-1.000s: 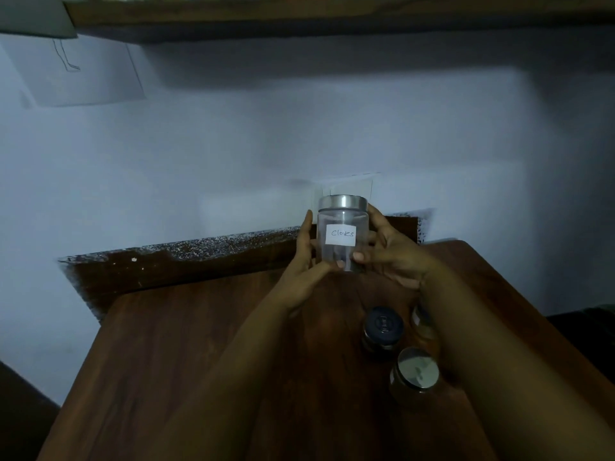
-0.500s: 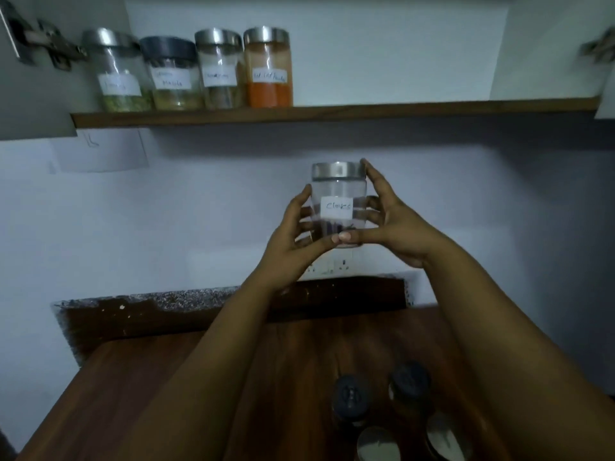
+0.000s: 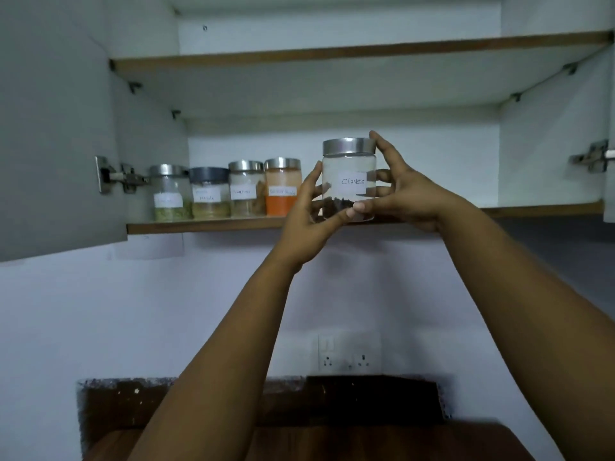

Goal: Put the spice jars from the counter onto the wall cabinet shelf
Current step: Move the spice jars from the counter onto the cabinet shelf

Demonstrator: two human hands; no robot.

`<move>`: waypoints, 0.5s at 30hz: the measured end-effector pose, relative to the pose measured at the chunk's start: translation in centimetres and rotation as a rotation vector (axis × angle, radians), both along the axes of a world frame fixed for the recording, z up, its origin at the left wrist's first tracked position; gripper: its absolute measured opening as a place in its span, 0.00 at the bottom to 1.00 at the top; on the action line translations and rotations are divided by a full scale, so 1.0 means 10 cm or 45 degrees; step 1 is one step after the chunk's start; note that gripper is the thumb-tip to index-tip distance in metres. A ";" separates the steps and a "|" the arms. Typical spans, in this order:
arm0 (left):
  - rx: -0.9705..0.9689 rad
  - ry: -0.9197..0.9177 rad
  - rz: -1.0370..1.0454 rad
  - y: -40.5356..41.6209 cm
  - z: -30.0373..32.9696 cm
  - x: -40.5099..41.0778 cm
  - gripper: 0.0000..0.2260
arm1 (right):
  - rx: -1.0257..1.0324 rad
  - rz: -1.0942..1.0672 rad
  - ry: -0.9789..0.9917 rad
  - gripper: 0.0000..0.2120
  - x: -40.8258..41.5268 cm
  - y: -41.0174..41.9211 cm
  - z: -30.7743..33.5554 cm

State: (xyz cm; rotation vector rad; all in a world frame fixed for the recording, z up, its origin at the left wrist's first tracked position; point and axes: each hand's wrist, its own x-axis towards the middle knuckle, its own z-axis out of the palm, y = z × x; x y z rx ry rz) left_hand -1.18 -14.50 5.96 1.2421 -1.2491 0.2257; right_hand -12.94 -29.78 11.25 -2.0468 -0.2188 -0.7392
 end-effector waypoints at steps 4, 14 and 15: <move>0.125 -0.087 0.215 -0.10 0.17 0.21 0.39 | -0.026 -0.077 0.073 0.56 0.29 -0.09 0.16; -0.016 -0.896 1.451 -0.04 -0.35 1.13 0.24 | -0.146 -0.387 0.318 0.52 0.95 -0.22 0.25; -0.050 -0.889 1.452 -0.04 -0.34 1.14 0.24 | -0.159 -0.409 0.335 0.51 1.00 -0.21 0.25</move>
